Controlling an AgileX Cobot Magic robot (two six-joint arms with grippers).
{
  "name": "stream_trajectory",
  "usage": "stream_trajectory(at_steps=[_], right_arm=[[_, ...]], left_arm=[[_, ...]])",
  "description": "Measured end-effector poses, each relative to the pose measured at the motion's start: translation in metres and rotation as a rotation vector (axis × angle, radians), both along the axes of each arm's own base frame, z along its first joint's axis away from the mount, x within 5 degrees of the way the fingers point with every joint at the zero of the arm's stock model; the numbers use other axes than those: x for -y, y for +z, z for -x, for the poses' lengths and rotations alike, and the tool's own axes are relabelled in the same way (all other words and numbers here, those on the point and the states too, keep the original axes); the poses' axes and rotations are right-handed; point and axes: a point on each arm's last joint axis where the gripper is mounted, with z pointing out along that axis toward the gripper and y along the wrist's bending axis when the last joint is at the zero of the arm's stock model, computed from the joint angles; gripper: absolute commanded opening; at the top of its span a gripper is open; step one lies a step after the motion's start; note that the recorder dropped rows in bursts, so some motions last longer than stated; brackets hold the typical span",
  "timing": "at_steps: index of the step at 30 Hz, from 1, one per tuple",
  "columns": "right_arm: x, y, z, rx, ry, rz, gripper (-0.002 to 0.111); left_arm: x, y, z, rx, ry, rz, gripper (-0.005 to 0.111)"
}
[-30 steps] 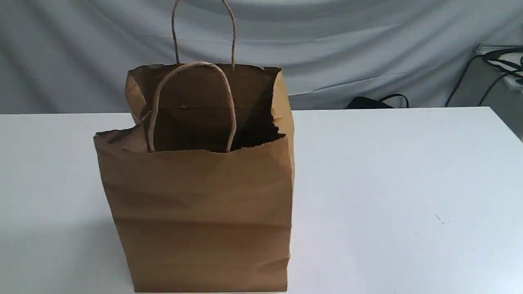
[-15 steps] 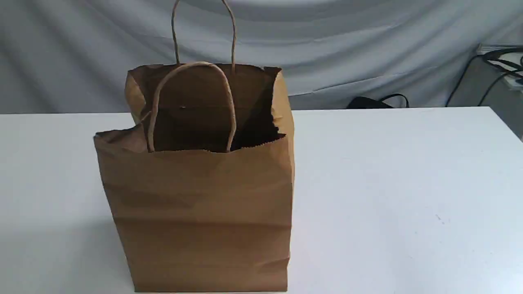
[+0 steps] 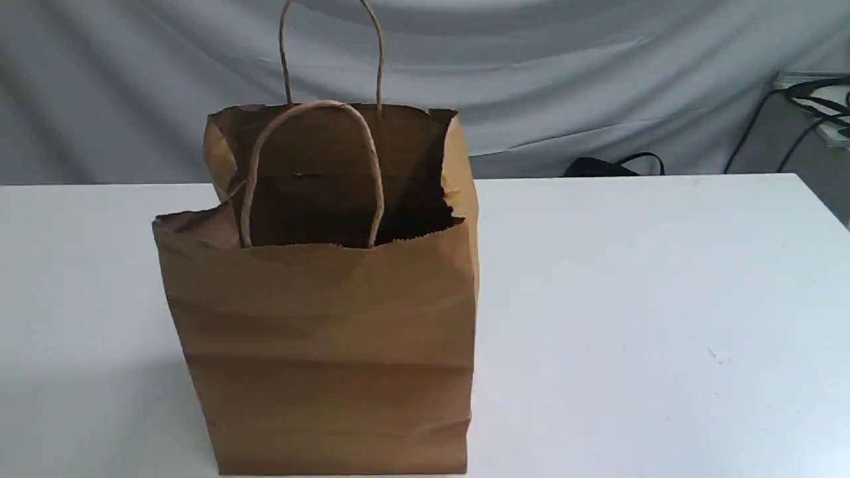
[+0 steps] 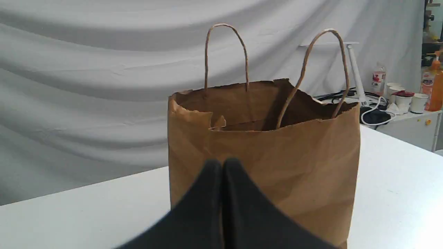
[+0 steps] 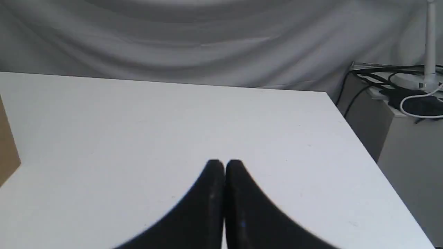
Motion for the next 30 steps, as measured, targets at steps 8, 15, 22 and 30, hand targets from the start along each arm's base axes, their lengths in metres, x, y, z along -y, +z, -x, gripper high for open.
stream_trajectory(at_steps=[8,15,22,30], right_arm=[[-0.0002,-0.0001,0.0000,0.000,0.001,-0.011,0.000],[-0.0002,-0.0001,0.0000,0.000,0.001,-0.011,0.000],[-0.0002,-0.0002,0.0000,-0.002,0.001,-0.011,0.000],[-0.0002,-0.0002,0.0000,-0.002,0.001,-0.011,0.000]], left_arm=[[0.0000,0.0000,0.0000,0.000,0.000,0.000,0.000],[0.0000,0.0000,0.0000,0.000,0.000,0.000,0.000],[0.0000,0.0000,0.0000,0.000,0.000,0.000,0.000],[0.0000,0.0000,0.0000,0.000,0.000,0.000,0.000]])
